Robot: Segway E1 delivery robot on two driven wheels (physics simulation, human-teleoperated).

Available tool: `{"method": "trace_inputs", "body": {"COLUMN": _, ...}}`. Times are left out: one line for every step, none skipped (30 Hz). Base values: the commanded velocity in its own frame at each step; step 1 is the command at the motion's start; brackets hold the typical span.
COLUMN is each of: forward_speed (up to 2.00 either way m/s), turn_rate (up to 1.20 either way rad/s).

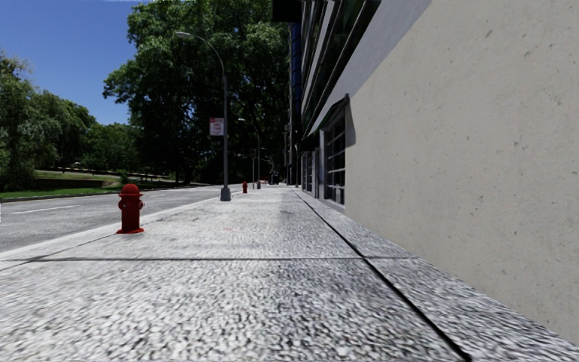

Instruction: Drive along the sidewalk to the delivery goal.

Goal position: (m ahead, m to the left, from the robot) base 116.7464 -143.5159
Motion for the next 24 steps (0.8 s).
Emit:
{"method": "trace_inputs", "body": {"forward_speed": 2.00, "turn_rate": 0.16}}
{"method": "trace_inputs", "body": {"forward_speed": 2.00, "turn_rate": 0.16}}
{"method": "trace_inputs", "body": {"forward_speed": 2.00, "turn_rate": 0.04}}
{"method": "trace_inputs", "body": {"forward_speed": 2.00, "turn_rate": 0.00}}
{"method": "trace_inputs", "body": {"forward_speed": 2.00, "turn_rate": 0.00}}
{"method": "trace_inputs", "body": {"forward_speed": 2.00, "turn_rate": 0.00}}
{"method": "trace_inputs", "body": {"forward_speed": 2.00, "turn_rate": 0.00}}
{"method": "trace_inputs", "body": {"forward_speed": 2.00, "turn_rate": 0.00}}
{"method": "trace_inputs", "body": {"forward_speed": 2.00, "turn_rate": 0.00}}
{"method": "trace_inputs", "body": {"forward_speed": 2.00, "turn_rate": 0.00}}
{"method": "trace_inputs", "body": {"forward_speed": 2.00, "turn_rate": 0.00}}
{"method": "trace_inputs", "body": {"forward_speed": 2.00, "turn_rate": 0.00}}
{"method": "trace_inputs", "body": {"forward_speed": 2.00, "turn_rate": 0.00}}
{"method": "trace_inputs", "body": {"forward_speed": 2.00, "turn_rate": 0.00}}
{"method": "trace_inputs", "body": {"forward_speed": 2.00, "turn_rate": 0.00}}
{"method": "trace_inputs", "body": {"forward_speed": 2.00, "turn_rate": 0.00}}
{"method": "trace_inputs", "body": {"forward_speed": 2.00, "turn_rate": 0.00}}
{"method": "trace_inputs", "body": {"forward_speed": 2.00, "turn_rate": 0.00}}
{"method": "trace_inputs", "body": {"forward_speed": 2.00, "turn_rate": 0.00}}
{"method": "trace_inputs", "body": {"forward_speed": 2.00, "turn_rate": 0.00}}
{"method": "trace_inputs", "body": {"forward_speed": 2.00, "turn_rate": 0.00}}
{"method": "trace_inputs", "body": {"forward_speed": 2.00, "turn_rate": 0.00}}
{"method": "trace_inputs", "body": {"forward_speed": 2.00, "turn_rate": 0.00}}
{"method": "trace_inputs", "body": {"forward_speed": 2.00, "turn_rate": 0.00}}
